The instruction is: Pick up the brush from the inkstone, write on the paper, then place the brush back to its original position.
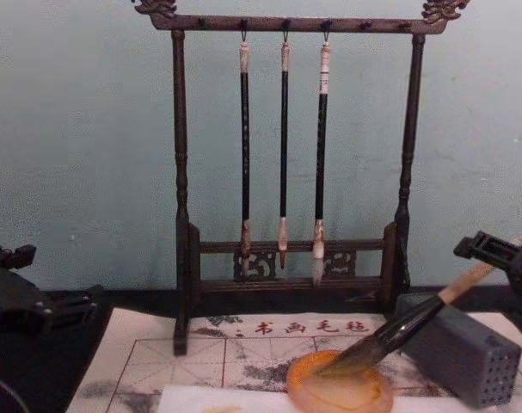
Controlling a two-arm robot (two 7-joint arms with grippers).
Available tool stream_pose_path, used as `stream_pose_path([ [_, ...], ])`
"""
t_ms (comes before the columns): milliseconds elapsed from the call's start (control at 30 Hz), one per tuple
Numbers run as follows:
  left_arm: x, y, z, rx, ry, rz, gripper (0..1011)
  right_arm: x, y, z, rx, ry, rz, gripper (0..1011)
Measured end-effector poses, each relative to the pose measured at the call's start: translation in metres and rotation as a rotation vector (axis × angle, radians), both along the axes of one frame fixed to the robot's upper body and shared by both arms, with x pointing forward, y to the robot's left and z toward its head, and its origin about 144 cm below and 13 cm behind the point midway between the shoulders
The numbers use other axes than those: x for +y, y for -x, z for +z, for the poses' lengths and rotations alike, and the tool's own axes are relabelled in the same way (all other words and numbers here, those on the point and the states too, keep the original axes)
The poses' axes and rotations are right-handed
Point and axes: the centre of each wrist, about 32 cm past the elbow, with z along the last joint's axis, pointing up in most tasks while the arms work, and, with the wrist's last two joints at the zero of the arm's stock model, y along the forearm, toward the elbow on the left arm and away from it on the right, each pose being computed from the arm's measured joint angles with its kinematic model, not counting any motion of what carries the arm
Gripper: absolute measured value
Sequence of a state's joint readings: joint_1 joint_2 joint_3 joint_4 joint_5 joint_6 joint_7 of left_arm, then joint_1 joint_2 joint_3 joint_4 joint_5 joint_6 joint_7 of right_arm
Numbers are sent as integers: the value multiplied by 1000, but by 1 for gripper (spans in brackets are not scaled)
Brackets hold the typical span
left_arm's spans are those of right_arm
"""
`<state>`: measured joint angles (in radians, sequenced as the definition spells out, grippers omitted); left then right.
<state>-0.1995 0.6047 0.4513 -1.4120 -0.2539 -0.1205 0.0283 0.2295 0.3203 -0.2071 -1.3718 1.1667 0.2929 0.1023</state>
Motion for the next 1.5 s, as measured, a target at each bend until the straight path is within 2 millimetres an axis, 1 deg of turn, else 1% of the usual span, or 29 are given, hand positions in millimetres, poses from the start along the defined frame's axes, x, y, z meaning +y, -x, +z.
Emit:
stream_pose_path([
  [433,0,0,0,0,0,0,1001,5,-17,1,-6,0,-22,1003],
  [667,0,0,0,0,0,0,1001,8,-22,0,-7,-3,-33,1003],
  [1500,0,0,0,0,0,0,1001,12,-27,-3,0,7,-56,1002],
])
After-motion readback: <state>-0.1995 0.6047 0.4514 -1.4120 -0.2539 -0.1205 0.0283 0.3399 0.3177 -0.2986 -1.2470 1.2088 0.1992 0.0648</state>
